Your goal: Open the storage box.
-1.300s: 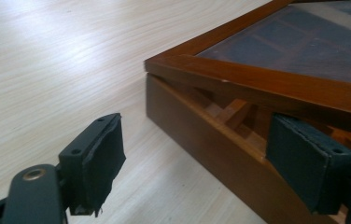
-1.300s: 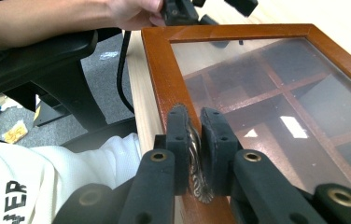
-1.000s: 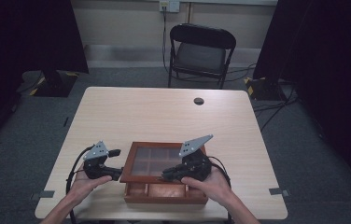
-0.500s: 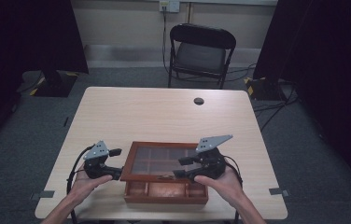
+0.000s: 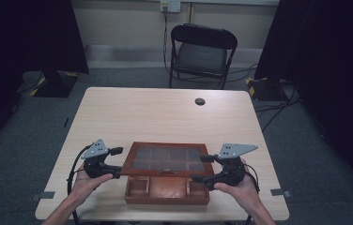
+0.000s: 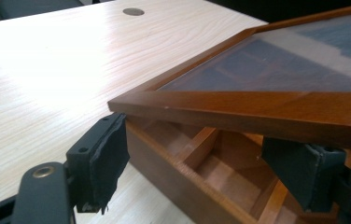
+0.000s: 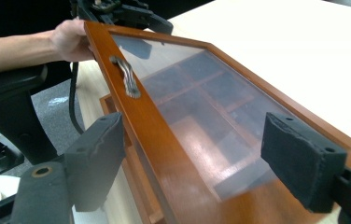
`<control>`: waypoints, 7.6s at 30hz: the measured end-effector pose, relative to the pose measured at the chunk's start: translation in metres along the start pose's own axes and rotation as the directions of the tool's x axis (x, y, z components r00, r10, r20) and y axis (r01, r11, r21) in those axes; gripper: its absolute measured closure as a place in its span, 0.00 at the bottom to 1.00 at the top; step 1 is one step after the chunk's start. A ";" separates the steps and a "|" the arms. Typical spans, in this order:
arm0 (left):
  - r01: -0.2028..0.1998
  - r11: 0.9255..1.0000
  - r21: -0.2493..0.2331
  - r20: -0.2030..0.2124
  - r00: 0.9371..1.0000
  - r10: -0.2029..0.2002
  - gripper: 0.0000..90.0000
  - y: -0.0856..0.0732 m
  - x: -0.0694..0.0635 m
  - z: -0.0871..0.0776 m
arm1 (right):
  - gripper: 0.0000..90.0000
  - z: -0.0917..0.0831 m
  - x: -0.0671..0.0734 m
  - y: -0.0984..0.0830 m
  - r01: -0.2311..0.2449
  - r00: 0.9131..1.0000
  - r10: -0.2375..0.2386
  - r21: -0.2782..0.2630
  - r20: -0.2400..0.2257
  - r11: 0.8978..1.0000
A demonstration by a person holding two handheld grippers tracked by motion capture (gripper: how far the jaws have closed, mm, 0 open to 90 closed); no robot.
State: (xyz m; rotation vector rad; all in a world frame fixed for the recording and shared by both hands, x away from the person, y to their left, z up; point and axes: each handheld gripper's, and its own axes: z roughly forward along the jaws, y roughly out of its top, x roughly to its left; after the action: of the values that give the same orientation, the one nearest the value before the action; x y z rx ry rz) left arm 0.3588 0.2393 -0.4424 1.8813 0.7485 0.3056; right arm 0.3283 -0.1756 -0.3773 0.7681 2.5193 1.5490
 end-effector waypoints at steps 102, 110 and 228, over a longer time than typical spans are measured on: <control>0.012 0.999 -0.049 -0.019 1.000 -0.013 0.46 0.061 0.020 0.041 | 0.41 0.025 -0.090 0.026 -0.151 0.977 0.169 -0.136 0.130 0.979; 0.028 0.998 -0.053 -0.022 0.999 -0.029 0.51 0.060 0.024 0.043 | 0.45 0.032 -0.095 0.024 -0.160 0.975 0.178 -0.134 0.133 0.978; 0.162 0.986 0.044 -0.077 0.984 -0.159 0.52 0.038 0.071 0.083 | 0.51 0.088 -0.149 -0.004 -0.258 0.934 0.274 -0.100 0.227 0.961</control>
State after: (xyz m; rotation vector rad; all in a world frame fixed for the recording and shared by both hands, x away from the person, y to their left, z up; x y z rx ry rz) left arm 0.4706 0.2123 -0.4525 1.8512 0.9596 0.2563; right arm 0.4850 -0.1732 -0.4502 1.2487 2.2506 1.4988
